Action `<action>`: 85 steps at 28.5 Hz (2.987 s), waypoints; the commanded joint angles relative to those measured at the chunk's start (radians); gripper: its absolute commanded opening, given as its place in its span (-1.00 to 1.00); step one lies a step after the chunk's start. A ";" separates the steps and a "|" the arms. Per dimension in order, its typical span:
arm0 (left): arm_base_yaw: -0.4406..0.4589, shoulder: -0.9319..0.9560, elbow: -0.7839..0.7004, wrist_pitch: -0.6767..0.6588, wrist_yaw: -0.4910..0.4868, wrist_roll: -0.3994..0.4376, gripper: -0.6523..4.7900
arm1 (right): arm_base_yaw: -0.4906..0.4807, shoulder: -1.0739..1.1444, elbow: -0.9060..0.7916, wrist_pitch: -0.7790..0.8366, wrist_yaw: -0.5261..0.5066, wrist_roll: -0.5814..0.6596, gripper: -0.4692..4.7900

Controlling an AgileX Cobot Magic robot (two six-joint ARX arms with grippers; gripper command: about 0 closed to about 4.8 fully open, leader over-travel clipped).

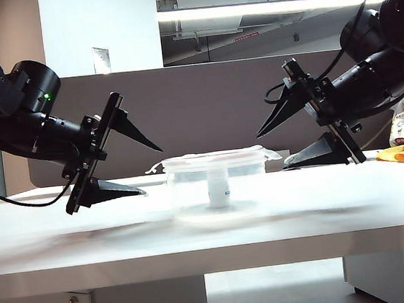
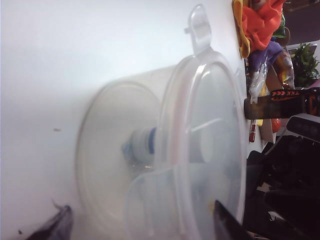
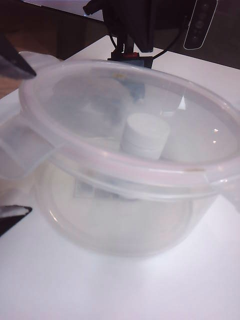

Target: Remove the lid of the round box, pick up the small white medicine bottle inside, and place it on the table.

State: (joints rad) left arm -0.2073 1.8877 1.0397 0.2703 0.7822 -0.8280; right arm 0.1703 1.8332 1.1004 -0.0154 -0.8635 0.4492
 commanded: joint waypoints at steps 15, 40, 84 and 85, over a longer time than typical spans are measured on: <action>-0.001 0.003 0.007 0.061 -0.015 0.005 -0.09 | 0.000 -0.005 0.003 0.021 -0.003 0.015 0.12; -0.002 0.003 0.008 0.061 0.050 0.005 -0.38 | 0.000 -0.005 0.003 0.019 -0.004 0.016 -0.30; 0.000 0.003 0.008 0.101 0.186 0.061 0.08 | -0.004 -0.005 0.003 -0.026 -0.056 0.013 0.22; 0.000 0.003 0.008 0.101 0.183 0.061 0.08 | -0.004 -0.005 0.003 -0.029 -0.056 0.012 0.22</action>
State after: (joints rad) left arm -0.2073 1.8923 1.0470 0.3622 0.9573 -0.7753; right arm 0.1654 1.8332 1.1011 -0.0444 -0.9096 0.4664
